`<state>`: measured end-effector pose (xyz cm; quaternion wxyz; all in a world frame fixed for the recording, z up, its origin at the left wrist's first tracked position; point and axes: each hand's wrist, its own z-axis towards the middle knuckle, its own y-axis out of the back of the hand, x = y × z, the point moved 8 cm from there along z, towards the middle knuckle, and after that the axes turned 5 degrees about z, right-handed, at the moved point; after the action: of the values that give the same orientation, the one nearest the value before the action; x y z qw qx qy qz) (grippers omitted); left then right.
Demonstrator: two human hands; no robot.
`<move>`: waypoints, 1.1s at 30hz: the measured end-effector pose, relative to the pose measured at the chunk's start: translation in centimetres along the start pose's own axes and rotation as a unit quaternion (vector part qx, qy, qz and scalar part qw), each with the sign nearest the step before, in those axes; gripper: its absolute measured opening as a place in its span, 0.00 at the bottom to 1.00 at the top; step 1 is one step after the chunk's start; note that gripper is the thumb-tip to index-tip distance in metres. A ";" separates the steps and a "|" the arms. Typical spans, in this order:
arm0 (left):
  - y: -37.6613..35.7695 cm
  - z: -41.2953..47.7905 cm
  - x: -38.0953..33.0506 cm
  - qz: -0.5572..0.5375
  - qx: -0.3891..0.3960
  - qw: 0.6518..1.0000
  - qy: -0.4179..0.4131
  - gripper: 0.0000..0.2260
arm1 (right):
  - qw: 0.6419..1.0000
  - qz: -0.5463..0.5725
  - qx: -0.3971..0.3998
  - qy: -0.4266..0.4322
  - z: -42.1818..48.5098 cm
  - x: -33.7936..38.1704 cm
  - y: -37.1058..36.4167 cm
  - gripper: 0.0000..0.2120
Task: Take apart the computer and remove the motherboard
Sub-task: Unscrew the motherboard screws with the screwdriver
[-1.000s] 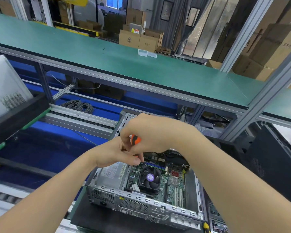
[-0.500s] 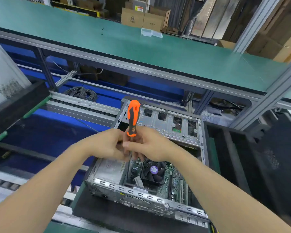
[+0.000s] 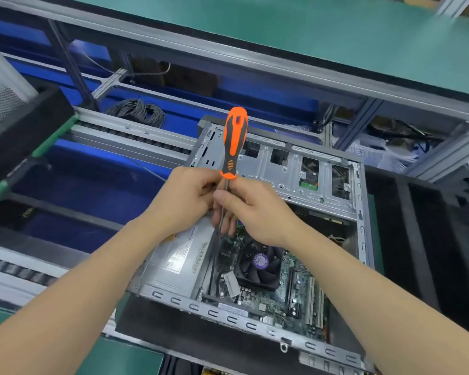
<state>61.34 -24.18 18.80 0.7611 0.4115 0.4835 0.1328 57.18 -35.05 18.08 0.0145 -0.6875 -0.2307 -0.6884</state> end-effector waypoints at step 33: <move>-5.7 -4.4 -7.1 0.044 0.135 0.990 -0.014 0.21 | 0.965 0.038 -0.238 0.103 -11.4 11.4 17.0 0.12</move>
<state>53.00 -29.85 18.07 0.6986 0.5329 0.4682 0.0938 51.58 -50.67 34.60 -0.1004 -0.6047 -0.0311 -0.7895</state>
